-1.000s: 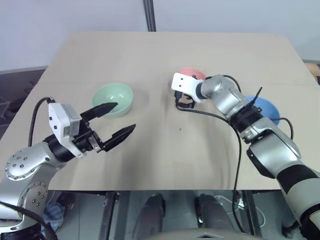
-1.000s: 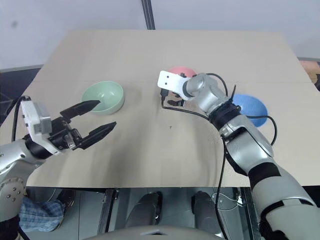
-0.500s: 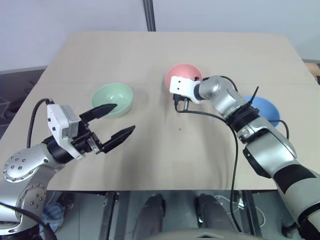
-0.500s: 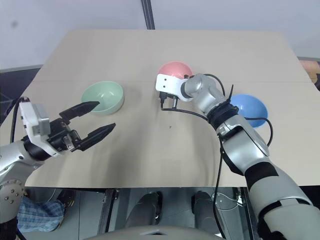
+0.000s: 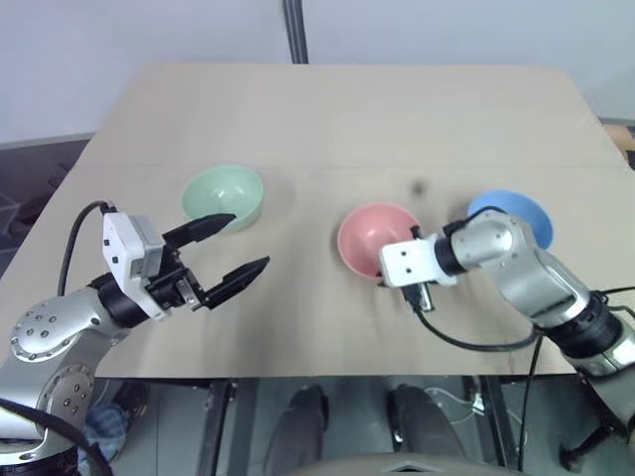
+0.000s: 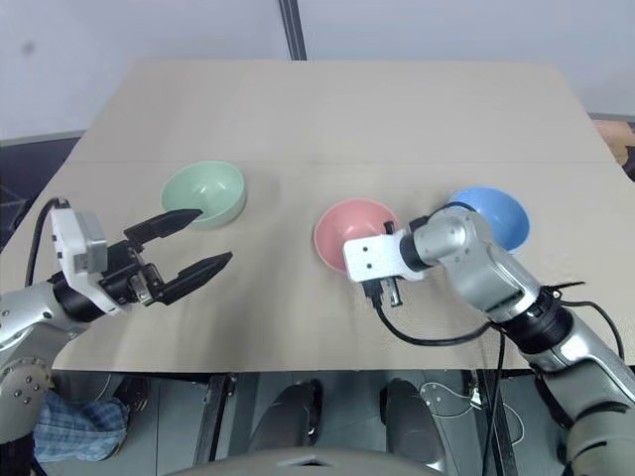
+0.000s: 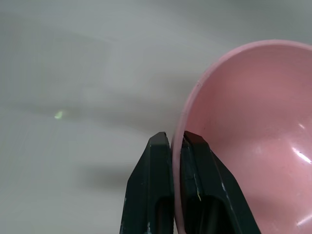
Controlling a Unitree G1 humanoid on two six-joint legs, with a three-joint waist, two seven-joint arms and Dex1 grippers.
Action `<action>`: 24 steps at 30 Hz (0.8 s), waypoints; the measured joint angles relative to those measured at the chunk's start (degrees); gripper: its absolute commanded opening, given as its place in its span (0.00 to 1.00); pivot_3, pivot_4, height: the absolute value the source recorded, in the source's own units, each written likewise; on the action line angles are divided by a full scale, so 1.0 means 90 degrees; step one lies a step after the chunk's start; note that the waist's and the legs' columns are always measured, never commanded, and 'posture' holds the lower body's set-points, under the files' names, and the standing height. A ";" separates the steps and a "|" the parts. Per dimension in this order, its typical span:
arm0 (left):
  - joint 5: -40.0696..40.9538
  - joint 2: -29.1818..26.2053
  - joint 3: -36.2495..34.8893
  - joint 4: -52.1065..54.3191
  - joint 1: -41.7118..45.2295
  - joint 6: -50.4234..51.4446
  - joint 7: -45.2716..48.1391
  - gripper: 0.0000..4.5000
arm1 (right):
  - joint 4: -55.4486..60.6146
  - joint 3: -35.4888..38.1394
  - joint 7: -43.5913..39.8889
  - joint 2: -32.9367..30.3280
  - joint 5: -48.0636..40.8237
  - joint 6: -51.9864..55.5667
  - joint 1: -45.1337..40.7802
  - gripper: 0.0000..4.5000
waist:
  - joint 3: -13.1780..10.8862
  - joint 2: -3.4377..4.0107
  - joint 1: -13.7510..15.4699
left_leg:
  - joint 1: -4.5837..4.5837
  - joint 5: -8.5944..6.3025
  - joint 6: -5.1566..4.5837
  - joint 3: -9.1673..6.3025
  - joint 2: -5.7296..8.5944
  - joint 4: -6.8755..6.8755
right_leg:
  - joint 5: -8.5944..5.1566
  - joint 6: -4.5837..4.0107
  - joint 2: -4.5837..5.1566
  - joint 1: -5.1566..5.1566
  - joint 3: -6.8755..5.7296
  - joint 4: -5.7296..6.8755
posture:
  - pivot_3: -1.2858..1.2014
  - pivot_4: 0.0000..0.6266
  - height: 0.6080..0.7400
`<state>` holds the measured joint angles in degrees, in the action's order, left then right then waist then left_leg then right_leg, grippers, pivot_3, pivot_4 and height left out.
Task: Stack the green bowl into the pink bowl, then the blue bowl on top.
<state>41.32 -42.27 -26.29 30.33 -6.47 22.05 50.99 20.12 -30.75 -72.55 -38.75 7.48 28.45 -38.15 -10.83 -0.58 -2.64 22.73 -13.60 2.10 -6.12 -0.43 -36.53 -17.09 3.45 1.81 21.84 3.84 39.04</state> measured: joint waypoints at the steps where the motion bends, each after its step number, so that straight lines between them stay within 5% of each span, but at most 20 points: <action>1: -0.0018 0.0000 0.0009 -0.0010 0.0001 0.0000 0.0006 1.00 | 0.0040 0.0002 0.0011 0.0006 -0.0023 0.0082 0.0000 0.01 | 0.0000 0.0000 0.0003 | 0.0000 0.0000 0.0000 -0.0001 0.0000 -0.0004 | 0.0000 0.0000 -0.0001 -0.0002 0.0000 0.0000 | 0.52 0.24 1.00; 2: -0.0034 0.0000 0.0020 -0.0022 0.0014 0.0000 0.0011 1.00 | 0.0057 0.0009 0.0058 0.0045 -0.0043 0.0190 0.0000 0.01 | 0.0000 -0.0001 0.0009 | 0.0000 0.0001 0.0000 -0.0002 0.0000 -0.0009 | 0.0000 0.0000 -0.0001 -0.0005 -0.0001 0.0000 | 0.52 0.24 1.00; 5: -0.0068 0.0000 0.0047 -0.0067 0.0089 0.0000 0.0029 1.00 | 0.0095 0.0013 0.0152 0.0130 -0.0098 0.0335 -0.0017 0.21 | 0.0000 -0.0001 0.0026 | 0.0003 0.0000 0.0000 -0.0002 0.0003 -0.0013 | 0.0001 0.0000 0.0003 -0.0008 -0.0002 -0.0003 | 0.52 0.24 1.00; 9: -0.0074 -0.0022 0.0071 -0.0164 0.0176 0.0000 0.0124 1.00 | 0.0140 0.0025 0.0271 0.0222 -0.0156 0.0547 -0.0121 0.63 | 0.0001 -0.0001 0.0030 | 0.0008 0.0000 0.0000 -0.0005 0.0006 -0.0011 | 0.0001 0.0000 0.0009 -0.0007 -0.0005 -0.0007 | 0.52 0.24 1.00; 15: -0.0154 -0.0061 0.0142 -0.0281 0.0257 -0.0028 0.0192 1.00 | 0.0321 0.0246 0.0327 0.0160 -0.0460 0.0851 -0.0149 0.63 | 0.0000 -0.0001 0.0031 | 0.0012 0.0000 0.0000 -0.0007 0.0007 -0.0003 | 0.0001 0.0000 0.0012 -0.0004 -0.0007 -0.0011 | 0.52 0.24 1.00; 24: -0.0659 -0.0063 0.0267 -0.0559 0.0510 -0.0156 -0.0129 1.00 | 0.1403 0.2639 0.0465 0.0083 -0.2694 0.2529 0.0372 0.63 | 0.0000 -0.0001 0.0050 | 0.0009 0.0000 -0.0001 -0.0013 0.0010 -0.0003 | 0.0001 0.0000 0.0011 -0.0009 -0.0013 -0.0007 | 0.52 0.24 1.00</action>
<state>35.39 -42.83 -23.89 25.30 -1.88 20.64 49.83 32.74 -7.00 -68.36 -38.01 -16.76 51.21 -34.80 -10.83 -0.59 -2.19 22.82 -13.60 2.10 -6.24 -0.33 -36.56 -17.08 3.45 1.91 21.76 3.72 38.98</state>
